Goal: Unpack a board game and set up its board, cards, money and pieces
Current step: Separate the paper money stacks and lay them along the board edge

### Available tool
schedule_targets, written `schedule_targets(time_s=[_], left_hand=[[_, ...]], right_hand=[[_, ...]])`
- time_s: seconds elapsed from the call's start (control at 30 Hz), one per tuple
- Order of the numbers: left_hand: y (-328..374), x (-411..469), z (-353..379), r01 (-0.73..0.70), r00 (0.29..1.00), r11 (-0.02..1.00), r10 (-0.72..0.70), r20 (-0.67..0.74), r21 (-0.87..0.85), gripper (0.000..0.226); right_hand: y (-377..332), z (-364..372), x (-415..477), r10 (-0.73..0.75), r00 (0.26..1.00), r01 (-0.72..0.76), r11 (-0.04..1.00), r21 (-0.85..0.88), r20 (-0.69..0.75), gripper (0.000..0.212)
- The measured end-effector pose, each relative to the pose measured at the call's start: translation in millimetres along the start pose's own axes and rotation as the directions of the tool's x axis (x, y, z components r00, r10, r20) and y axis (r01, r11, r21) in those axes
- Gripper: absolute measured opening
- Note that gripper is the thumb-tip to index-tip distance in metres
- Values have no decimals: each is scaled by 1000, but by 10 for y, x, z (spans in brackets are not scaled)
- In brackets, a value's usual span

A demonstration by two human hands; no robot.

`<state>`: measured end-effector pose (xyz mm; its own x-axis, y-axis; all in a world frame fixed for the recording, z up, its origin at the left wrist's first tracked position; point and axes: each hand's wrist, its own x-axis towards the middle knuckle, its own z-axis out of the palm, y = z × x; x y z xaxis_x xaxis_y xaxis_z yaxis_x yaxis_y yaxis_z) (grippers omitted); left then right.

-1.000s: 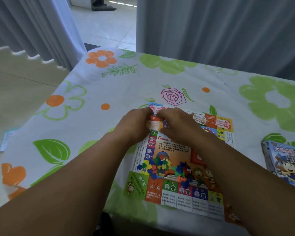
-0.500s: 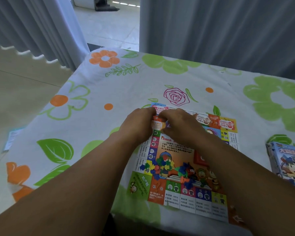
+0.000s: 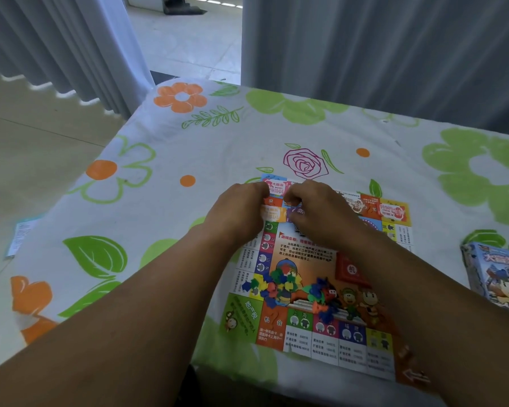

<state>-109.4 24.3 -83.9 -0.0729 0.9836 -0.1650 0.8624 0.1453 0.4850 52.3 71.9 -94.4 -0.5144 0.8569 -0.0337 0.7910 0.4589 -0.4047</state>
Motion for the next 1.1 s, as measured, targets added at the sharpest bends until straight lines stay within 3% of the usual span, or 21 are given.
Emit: schedule_targets(time_s=[0.07,0.17,0.27,0.33,0.47,0.73,0.93,1.1], left_hand=[[-11,10,2,7,1000,1000,-7,4,-2,36],[-19,21,-1,16,1000,1000,-16,4,-13,37],[-11,11,-3,17,1000,1000,-16,7,-27,36],[-7,4,-4,16,1000,999,-16,4,-31,35],[-9,1,-2,20,1000,999,-20,1,-24,36],[-9,11,3,22,1000,1000,-22,-5,-14,37],[-13,18,12,21,1000,1000,-21,-13,-4,35],[-12,21,2,22,1000,1000,-22,-3,-2,34]], right_hand=[[-15,3,7,19,999,-18,999,30,-27,24],[-48,-52,38,143,985,-111,957,268,-101,15],[-114,-124,68,313,948,-223,784,579,-59,14],[-161,-134,70,364,931,-280,680,678,20,14],[-208,-128,89,401,913,-320,602,731,69,13],[-198,-105,78,368,928,-307,678,667,54,8],[-206,-70,101,379,921,-326,626,708,90,10],[-205,-54,107,369,926,-317,643,697,80,11]])
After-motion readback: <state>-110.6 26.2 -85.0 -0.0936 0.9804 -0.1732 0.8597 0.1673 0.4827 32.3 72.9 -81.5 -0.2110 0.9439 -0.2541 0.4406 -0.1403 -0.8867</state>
